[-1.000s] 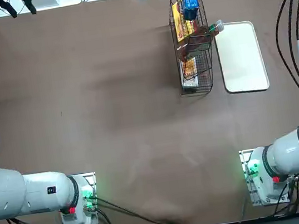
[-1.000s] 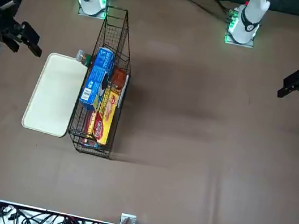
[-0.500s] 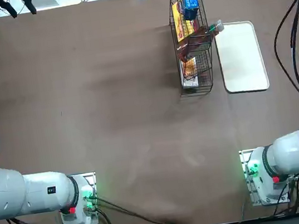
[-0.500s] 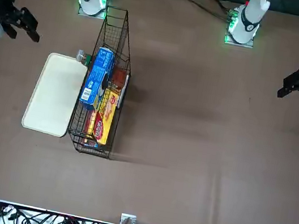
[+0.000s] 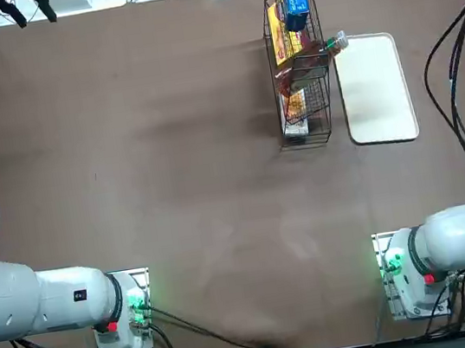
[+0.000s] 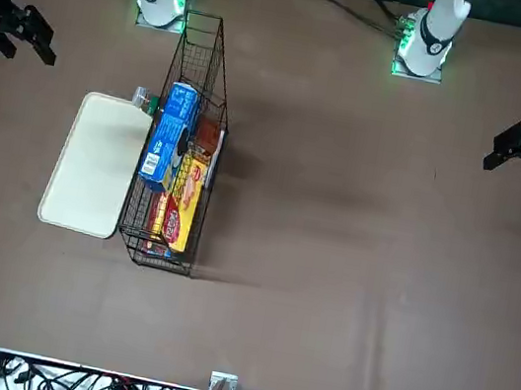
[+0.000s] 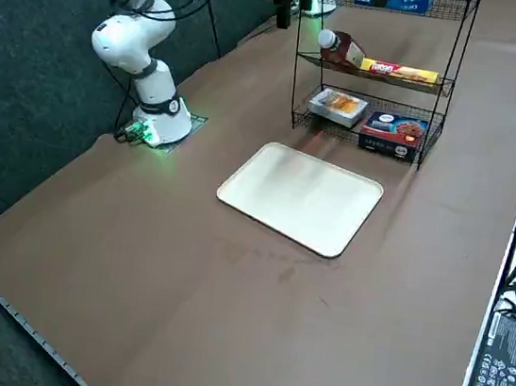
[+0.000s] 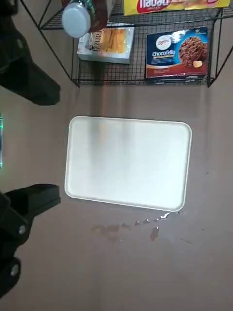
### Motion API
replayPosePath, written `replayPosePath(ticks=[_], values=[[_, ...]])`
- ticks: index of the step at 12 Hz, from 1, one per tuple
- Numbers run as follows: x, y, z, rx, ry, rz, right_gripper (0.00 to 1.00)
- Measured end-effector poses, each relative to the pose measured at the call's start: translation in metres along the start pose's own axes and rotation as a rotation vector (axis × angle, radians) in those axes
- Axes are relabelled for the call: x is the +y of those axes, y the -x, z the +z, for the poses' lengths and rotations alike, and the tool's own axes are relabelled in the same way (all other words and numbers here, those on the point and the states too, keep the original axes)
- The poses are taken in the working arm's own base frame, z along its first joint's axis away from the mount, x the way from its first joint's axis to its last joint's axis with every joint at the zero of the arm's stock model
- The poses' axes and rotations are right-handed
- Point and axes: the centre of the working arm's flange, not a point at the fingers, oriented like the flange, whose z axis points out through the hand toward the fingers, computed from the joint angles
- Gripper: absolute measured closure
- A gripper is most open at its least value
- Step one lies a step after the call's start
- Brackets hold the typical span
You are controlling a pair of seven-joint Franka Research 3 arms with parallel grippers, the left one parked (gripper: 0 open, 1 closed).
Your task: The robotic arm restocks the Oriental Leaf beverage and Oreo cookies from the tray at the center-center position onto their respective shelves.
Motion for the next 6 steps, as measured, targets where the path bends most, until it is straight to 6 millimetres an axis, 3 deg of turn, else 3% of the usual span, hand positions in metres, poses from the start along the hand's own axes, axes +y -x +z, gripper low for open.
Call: replayPosePath(ticks=[6], values=[[0.021, 0.008, -0.001, 0.020, -0.034, -0.037, 0.00]])
